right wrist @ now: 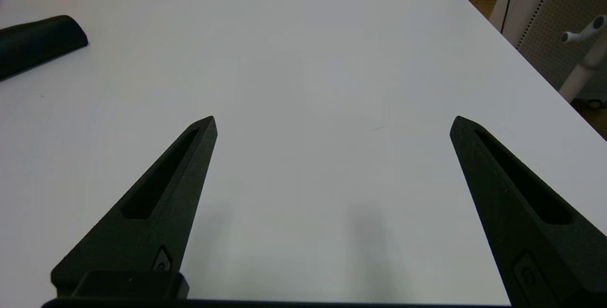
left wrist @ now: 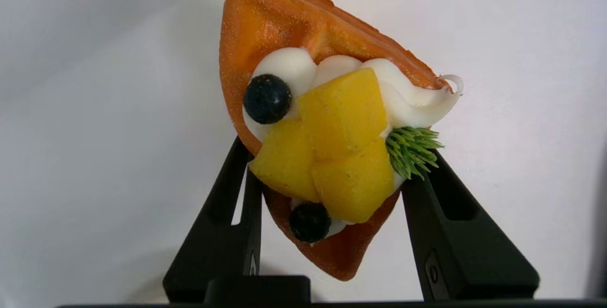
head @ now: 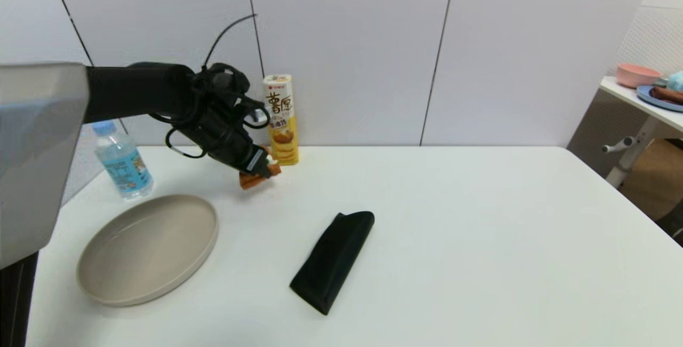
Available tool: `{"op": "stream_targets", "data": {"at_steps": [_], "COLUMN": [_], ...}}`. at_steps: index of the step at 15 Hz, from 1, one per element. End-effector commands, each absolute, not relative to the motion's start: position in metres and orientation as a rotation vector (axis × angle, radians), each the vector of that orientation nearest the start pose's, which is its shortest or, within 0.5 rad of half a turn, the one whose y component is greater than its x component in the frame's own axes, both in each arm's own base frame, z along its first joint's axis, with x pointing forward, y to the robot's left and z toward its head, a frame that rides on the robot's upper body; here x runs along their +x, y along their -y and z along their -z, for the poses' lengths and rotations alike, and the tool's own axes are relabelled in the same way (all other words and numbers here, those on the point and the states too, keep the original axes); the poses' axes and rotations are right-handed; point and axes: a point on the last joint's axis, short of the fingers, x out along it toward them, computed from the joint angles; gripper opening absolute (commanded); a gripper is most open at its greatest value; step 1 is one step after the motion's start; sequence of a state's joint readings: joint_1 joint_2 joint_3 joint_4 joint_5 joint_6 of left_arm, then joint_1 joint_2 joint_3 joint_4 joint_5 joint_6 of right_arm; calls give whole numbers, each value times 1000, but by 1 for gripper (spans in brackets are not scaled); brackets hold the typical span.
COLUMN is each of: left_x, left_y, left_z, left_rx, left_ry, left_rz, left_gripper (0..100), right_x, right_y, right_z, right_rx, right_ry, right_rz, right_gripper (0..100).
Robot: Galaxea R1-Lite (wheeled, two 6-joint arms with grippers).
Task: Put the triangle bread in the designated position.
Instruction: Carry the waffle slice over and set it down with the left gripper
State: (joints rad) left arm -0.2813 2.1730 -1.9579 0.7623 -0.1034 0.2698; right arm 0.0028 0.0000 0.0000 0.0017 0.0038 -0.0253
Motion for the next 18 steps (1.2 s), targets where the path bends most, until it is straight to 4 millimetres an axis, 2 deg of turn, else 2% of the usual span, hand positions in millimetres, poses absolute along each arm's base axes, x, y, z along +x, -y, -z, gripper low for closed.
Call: {"op": "stream_targets", "data": {"at_steps": [1, 2, 4, 6, 8, 14, 16, 18], "left_x": [283, 255, 218, 203, 201, 218, 224, 231], "left_y": [93, 84, 73, 71, 76, 111, 124, 135], "left_z": [-321, -340, -361, -353, -327, -212, -185, -167], "left_rx": [358, 344, 311, 311, 319, 389, 416, 442], "left_ry": [-758, -728, -659, -644, -642, -773, -850, -911], "left_rz": [438, 431, 422, 434, 456, 572, 605, 627], "left_gripper": [0, 0, 0, 0, 0, 0, 0, 0], "right_x": [-23, -23, -23, -23, -23, -23, -23, -23], "right_y": [0, 0, 0, 0, 0, 0, 0, 0], "right_z": [-75, -75, -75, -75, -75, -75, -75, -75], "right_rx": [-26, -26, -26, -26, -26, -26, -26, -26], "right_ry": [-3, -3, -5, -3, -3, -3, -3, -3], "right_rz": [-8, -8, -8, -8, -8, -8, -8, -8], "right_gripper": [100, 100, 100, 100, 100, 100, 100, 100]}}
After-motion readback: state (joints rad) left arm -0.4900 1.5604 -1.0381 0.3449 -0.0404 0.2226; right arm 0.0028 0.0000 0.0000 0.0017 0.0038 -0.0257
